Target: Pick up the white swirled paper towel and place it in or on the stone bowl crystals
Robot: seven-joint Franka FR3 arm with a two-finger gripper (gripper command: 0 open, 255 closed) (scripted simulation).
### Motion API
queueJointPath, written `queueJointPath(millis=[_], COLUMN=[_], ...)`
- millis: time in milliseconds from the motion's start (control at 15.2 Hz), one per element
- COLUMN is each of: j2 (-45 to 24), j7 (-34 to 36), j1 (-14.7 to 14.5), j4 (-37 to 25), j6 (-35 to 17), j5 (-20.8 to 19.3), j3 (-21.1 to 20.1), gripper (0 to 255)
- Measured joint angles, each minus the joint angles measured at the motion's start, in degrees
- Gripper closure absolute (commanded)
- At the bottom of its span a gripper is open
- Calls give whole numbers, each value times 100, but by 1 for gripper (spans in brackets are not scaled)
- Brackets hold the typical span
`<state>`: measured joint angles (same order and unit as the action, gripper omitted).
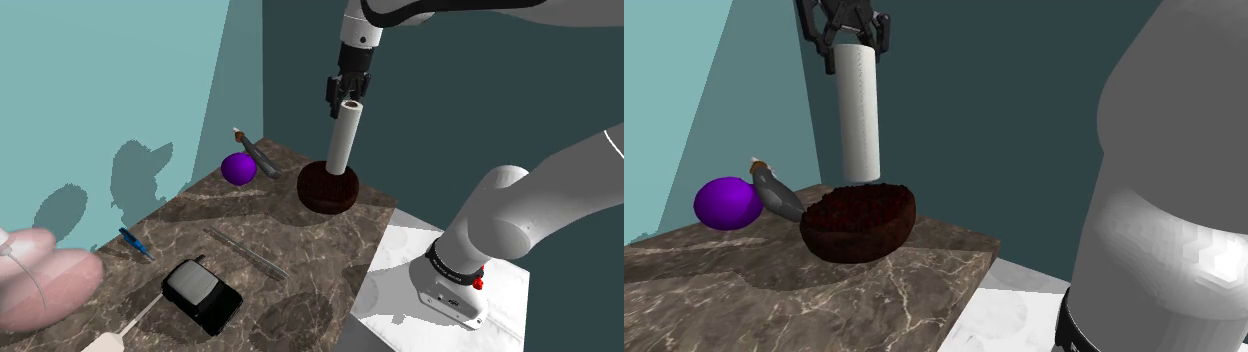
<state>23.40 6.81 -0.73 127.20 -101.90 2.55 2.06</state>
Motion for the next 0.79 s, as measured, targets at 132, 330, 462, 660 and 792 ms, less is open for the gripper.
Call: queueJointPath(millis=[132,330,462,660,792], j2=[3,-26,-30,-33,-33], j7=[-4,-17,-15,-15,-15], j1=[-1,-1,-2,-3,-3], j4=[175,366,396,402,403], j6=[-171,-392,-427,-437,-438], j5=[3,6,8,8,8], j3=[-3,-1,-4,-4,-4], gripper=[255,255,255,255,0])
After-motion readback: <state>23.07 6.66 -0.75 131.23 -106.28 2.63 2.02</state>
